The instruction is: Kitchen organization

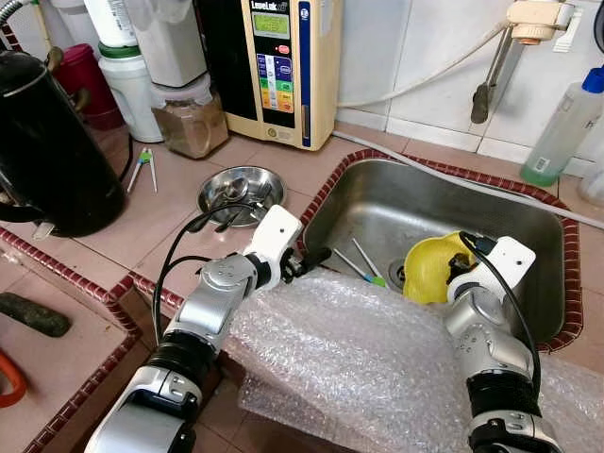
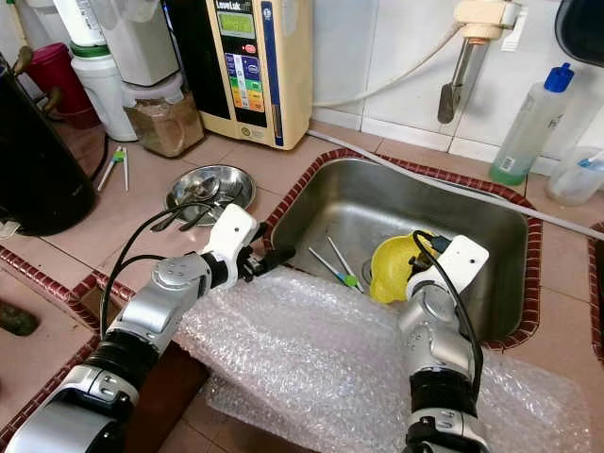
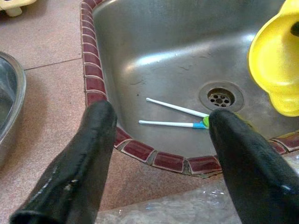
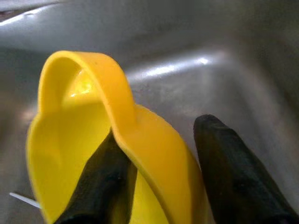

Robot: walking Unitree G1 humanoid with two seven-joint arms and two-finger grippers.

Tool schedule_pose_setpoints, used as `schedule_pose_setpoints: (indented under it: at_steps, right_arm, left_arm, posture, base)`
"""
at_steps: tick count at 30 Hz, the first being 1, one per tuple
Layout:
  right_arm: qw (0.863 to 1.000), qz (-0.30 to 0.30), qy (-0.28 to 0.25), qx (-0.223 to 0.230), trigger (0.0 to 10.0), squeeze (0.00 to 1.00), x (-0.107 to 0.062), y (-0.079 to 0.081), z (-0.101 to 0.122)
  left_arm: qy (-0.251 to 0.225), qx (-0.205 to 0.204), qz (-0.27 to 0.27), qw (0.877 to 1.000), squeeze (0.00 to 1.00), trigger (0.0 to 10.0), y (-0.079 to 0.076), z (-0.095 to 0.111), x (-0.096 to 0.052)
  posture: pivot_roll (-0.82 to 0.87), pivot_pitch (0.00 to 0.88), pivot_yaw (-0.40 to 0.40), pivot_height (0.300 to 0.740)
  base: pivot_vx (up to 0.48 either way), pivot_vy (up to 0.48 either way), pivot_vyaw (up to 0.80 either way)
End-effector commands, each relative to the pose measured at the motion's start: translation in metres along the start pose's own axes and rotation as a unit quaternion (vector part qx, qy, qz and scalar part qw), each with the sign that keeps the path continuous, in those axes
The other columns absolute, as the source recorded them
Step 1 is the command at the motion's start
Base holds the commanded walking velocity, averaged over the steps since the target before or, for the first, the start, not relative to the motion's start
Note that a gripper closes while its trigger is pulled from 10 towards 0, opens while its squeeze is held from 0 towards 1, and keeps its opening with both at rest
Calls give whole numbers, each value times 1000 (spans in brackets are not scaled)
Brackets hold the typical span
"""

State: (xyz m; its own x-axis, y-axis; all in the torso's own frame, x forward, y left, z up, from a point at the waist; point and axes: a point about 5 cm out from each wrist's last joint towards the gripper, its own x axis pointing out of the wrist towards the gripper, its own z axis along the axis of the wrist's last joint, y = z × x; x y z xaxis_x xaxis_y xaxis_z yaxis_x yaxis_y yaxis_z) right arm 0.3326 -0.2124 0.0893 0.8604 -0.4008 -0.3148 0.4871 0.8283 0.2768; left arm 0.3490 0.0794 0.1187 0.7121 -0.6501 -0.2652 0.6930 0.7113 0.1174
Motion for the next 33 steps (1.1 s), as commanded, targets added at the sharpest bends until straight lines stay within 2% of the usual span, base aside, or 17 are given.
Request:
schedule_pose_setpoints:
  at_steps: [1,6,10,12,16,19,22,23,24,25,26,29,32,33]
  right_arm:
    - [1000,13,5,-5,10000,1000,-1,7,-4]
    - [999,38,-3,11,10000,1000,-3,21,-1]
    - [994,72,13,76,10000,1000,-4,29,-1]
    - [994,79,14,78,10000,1000,-4,30,-1]
    - [994,103,1,31,10000,1000,-6,36,-2]
    - [995,96,-4,32,10000,1000,-5,35,-1]
    - [988,141,-2,70,10000,1000,-8,47,2]
    - [988,141,-2,70,10000,1000,-8,47,2]
    - [987,156,-4,40,10000,1000,-10,50,1]
    - [985,171,-5,33,10000,1000,-11,53,0]
    - [982,183,1,46,10000,1000,-12,57,0]
    - [980,190,-5,50,10000,1000,-14,59,3]
    - [975,210,-25,63,10000,1000,-18,61,10]
    - [972,227,-34,48,10000,1000,-22,64,11]
  left_arm:
    - [18,3,-11,1000,1000,10000,-2,-5,0]
    - [15,4,-5,1000,1000,10000,-1,-5,0]
    - [15,8,1,1000,1000,10000,0,-4,0]
    - [14,8,2,1000,1000,10000,0,-4,0]
    - [15,8,6,1000,1000,10000,1,-4,0]
    - [14,8,7,1000,1000,10000,1,-4,0]
    - [13,10,9,1000,1000,10000,1,-4,0]
    - [13,10,9,1000,1000,10000,1,-4,0]
    - [12,12,10,1000,1000,10000,1,-4,1]
    - [11,13,11,1000,1000,10000,1,-3,1]
    - [9,14,13,1000,1000,10000,1,-3,1]
    - [-1,16,20,1000,1000,10000,2,0,1]
    - [-67,11,109,992,1000,10000,22,20,-5]
    - [-102,-1,163,981,1000,10000,34,28,-12]
  posture:
    - [-37,16,52,740]
    - [-36,9,50,740]
    - [-35,8,48,740]
    - [-34,7,46,740]
    - [-36,8,46,740]
    - [-36,8,46,740]
    - [-39,11,47,740]
    - [-39,11,47,740]
    - [-40,13,47,740]
    - [-40,13,47,740]
    - [-40,13,47,740]
    - [-40,13,47,740]
    - [-36,17,42,740]
    - [-36,17,42,740]
  base:
    - [0,0,0]
    - [0,0,0]
    - [0,0,0]
    - [0,0,0]
    - [0,0,0]
    - [0,0,0]
    - [0,0,0]
    - [0,0,0]
    - [0,0,0]
    - [0,0,0]
    - [0,0,0]
    - [0,0,0]
    - [0,0,0]
    - [0,0,0]
